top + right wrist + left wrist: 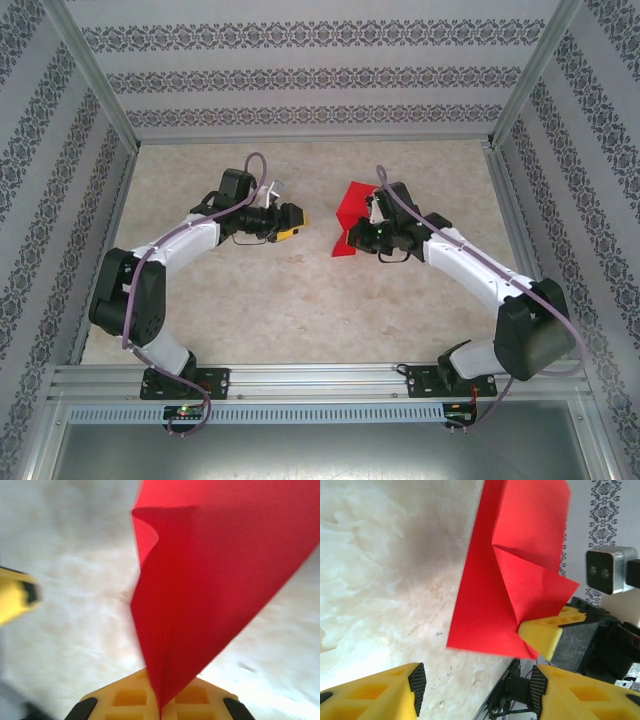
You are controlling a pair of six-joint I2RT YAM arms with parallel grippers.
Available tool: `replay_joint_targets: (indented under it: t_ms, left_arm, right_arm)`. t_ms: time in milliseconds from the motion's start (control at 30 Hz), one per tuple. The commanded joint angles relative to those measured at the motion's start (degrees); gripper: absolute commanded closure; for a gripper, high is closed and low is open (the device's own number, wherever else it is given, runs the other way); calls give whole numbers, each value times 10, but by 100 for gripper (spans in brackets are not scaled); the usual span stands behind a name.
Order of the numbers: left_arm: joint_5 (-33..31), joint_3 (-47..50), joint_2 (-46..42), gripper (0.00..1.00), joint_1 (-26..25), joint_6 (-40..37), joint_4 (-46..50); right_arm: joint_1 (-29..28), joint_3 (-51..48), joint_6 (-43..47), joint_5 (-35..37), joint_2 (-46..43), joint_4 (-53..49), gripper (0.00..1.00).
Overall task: Fold a paper plane with a square sheet of paper (pick it up from the middle)
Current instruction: Turn over the paper at the center of the table.
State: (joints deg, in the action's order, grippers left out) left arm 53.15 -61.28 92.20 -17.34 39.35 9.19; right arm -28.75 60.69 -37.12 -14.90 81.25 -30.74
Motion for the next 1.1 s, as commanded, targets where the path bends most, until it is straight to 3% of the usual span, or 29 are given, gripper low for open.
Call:
replay_joint_targets:
  t_ms: [0, 100, 233, 400, 500, 600, 733, 1067]
  left_arm:
    - [-26, -6, -36, 38, 11, -34, 49]
    - [-31, 9, -54, 37, 17, -36, 64]
    - [-36, 36, -85, 36, 32, -40, 82]
    - [-41, 68, -116, 36, 55, -46, 109]
    - [-41, 78, -134, 36, 63, -55, 127]
    - [-39, 81, -150, 36, 69, -66, 150]
    - [-36, 88, -166, 36, 78, -74, 170]
    - [-25, 96, -171, 36, 84, -75, 173]
  right_arm:
    - [-43, 67, 92, 242, 39, -277, 94]
    - [-80, 120, 78, 351, 93, -354, 93]
    - [-118, 178, 64, 402, 182, -408, 91]
    - [-155, 230, 69, 358, 272, -396, 84]
    - [-173, 252, 74, 312, 299, -361, 79]
    - [-187, 270, 78, 273, 323, -328, 68]
    - [-191, 263, 80, 207, 331, -264, 65]
    - [-197, 265, 106, 201, 312, -196, 53]
